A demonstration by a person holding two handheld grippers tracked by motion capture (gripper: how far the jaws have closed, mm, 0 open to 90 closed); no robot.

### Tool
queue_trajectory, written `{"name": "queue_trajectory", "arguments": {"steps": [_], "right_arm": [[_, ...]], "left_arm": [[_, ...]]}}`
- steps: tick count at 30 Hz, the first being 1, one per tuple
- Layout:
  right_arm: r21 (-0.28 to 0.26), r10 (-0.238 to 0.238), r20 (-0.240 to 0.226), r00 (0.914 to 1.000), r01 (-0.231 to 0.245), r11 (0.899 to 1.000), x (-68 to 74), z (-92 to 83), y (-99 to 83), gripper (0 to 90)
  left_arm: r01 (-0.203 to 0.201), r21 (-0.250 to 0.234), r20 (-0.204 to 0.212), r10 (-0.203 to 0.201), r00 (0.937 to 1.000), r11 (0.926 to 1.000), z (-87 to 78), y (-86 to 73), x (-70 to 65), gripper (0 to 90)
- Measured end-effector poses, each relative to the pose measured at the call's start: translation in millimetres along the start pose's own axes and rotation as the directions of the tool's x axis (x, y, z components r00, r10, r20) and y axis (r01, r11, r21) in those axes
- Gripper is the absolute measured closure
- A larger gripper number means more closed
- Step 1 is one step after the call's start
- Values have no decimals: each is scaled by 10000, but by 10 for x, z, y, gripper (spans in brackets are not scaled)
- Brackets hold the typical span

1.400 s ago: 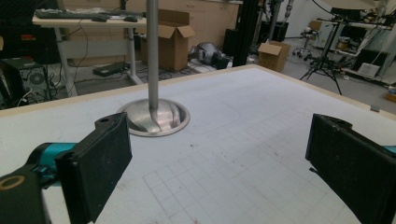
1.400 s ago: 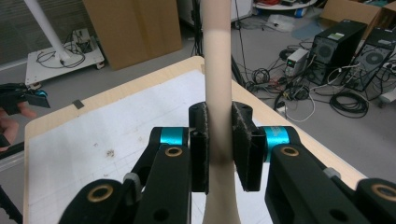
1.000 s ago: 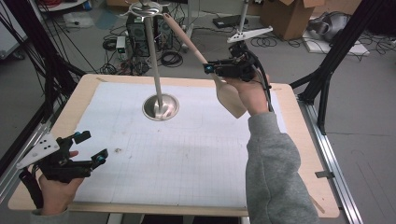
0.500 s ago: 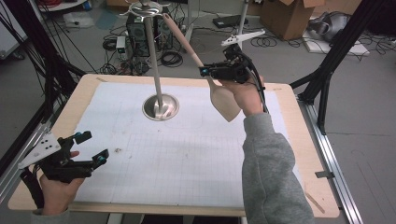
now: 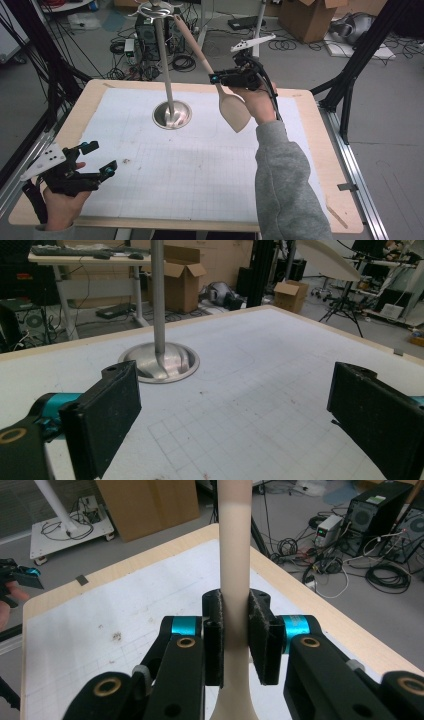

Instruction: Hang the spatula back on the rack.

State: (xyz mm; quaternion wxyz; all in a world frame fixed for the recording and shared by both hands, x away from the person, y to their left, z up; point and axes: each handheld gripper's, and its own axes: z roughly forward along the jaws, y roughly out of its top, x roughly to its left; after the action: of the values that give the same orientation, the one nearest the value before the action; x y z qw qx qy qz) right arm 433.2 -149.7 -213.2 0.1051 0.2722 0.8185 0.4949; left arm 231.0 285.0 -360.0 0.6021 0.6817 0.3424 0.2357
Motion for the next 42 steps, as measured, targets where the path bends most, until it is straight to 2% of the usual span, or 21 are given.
{"name": "queue_trajectory", "arguments": {"steps": [7, 10, 13, 22, 24, 28, 39, 42], "right_arm": [[98, -57, -62, 10000, 57, 9999, -10, 86, -5, 784], [105, -22, -105, 9999, 23, 9999, -10, 119, -8, 784], [130, -32, -145, 9999, 34, 9999, -13, 158, -9, 784], [209, -26, -260, 9997, 32, 9998, -29, 278, -13, 784], [253, 2, -259, 9997, 4, 9997, -26, 300, -14, 784], [282, 4, -276, 9996, 4, 9996, -29, 341, -15, 784], [408, 15, -276, 9996, -4, 9992, -26, 456, -9, 784], [434, 24, -292, 9996, -12, 9991, -21, 491, -6, 784]], "left_arm": [[52, 60, 35, -52, 10000, 10000, 7, -15, -9, 74], [-238, 156, -69, 239, 9997, 9996, 13, -4, -43, 74], [-128, 116, 63, 127, 9999, 9999, 19, -7, -49, 74], [-85, 113, 39, 85, 10000, 9999, -6, -12, -38, 74], [29, 58, 118, -30, 9999, 10000, -5, -11, -40, 74], [-28, -43, 240, 29, 9997, 10000, -10, 15, -70, 74], [0, -2, 197, 0, 9998, 10000, -6, 5, -63, 74], [176, -116, 402, -171, 9990, 9998, -12, 19, -71, 74]]}}
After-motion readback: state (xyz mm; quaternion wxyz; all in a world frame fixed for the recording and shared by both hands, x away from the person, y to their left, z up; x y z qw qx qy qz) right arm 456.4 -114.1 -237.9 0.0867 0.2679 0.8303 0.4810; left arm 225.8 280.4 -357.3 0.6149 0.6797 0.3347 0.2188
